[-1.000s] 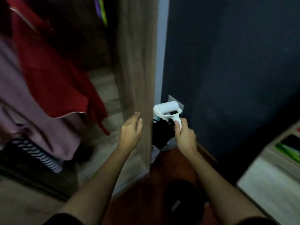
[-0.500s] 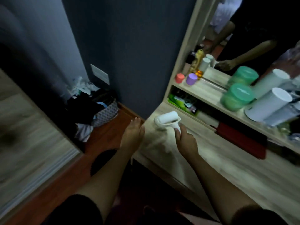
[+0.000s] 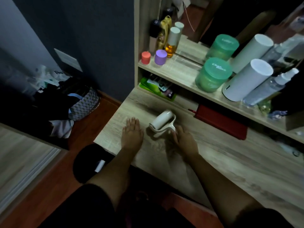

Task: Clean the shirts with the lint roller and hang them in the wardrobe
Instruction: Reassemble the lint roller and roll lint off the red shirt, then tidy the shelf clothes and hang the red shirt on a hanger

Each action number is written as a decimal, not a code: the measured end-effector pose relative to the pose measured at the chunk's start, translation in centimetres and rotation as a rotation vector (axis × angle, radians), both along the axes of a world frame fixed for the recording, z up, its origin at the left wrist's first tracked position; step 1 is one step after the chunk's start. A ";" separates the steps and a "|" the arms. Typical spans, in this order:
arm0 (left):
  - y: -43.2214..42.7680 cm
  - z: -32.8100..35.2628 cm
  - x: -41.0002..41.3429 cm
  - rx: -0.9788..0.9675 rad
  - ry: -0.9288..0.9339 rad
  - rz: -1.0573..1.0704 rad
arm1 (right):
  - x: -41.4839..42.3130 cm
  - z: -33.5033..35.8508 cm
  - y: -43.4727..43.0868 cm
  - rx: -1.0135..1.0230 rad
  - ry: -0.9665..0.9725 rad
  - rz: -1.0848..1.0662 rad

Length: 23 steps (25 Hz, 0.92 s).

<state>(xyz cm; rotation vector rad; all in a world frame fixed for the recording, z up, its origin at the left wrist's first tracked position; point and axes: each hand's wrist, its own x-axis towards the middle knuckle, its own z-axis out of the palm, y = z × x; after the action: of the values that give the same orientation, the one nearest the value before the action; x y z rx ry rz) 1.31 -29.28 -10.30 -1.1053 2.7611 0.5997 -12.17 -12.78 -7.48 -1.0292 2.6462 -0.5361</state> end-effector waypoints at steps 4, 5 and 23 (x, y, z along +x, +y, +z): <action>-0.4 0.5 0.0 0.011 -0.010 -0.009 | -0.1 -0.4 0.0 0.016 0.066 0.043; -0.4 0.7 0.1 0.023 -0.013 -0.021 | 0.0 -0.3 0.1 0.026 0.078 0.041; -19.3 31.6 25.5 -0.728 0.201 0.306 | 20.6 28.9 -30.9 -0.768 0.396 0.732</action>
<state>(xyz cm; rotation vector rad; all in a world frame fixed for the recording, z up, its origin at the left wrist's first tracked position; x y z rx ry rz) 26.81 -48.56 21.27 -1.6939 3.0882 -0.3504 8.40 -43.71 21.41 -2.3786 2.0604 -1.2889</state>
